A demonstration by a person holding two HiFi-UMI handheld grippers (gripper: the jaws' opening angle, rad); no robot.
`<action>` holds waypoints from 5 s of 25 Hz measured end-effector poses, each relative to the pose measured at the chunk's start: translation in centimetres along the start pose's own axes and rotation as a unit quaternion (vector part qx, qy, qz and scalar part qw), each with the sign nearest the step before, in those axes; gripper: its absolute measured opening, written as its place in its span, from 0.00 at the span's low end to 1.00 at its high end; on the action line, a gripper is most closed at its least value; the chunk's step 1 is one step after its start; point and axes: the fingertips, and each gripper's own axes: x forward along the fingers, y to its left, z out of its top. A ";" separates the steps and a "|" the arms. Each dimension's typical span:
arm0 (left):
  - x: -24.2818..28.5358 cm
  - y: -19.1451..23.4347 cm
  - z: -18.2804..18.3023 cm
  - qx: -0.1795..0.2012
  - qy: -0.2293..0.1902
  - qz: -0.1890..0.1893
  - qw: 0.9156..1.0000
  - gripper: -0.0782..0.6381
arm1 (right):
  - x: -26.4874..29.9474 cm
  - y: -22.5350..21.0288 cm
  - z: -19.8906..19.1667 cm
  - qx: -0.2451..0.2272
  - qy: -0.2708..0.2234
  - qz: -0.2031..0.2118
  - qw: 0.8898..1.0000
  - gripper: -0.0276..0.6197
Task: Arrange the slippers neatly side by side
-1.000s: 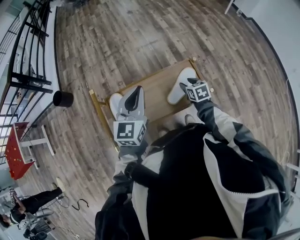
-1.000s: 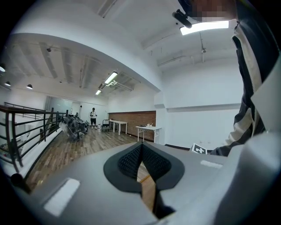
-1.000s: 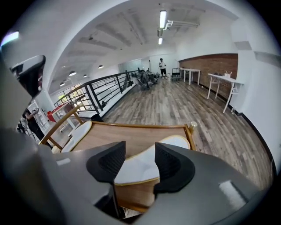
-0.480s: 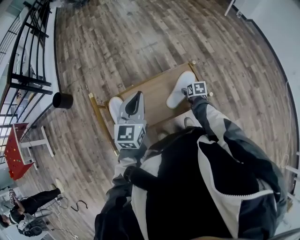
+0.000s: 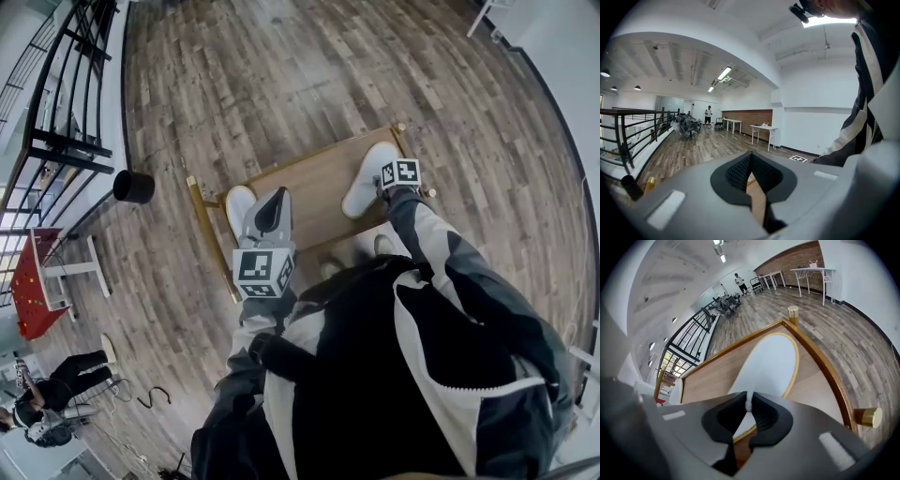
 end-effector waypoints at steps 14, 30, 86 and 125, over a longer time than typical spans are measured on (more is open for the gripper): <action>-0.4 0.3 0.0 -0.002 -0.008 0.012 1.000 0.13 | -2.3 2.5 2.3 -0.077 -0.048 0.028 0.995 0.08; -0.5 1.0 1.0 -0.021 -0.036 0.022 0.999 0.13 | -20.0 18.7 5.2 -0.324 -0.245 0.149 0.902 0.08; -17.9 8.4 -6.1 -0.056 -0.005 0.158 0.986 0.13 | 10.5 28.0 -7.0 -0.368 0.059 0.057 0.926 0.09; -9.9 7.6 -0.8 -0.036 -0.038 0.065 0.996 0.13 | -11.2 38.1 -1.1 -0.366 -0.171 0.283 0.870 0.05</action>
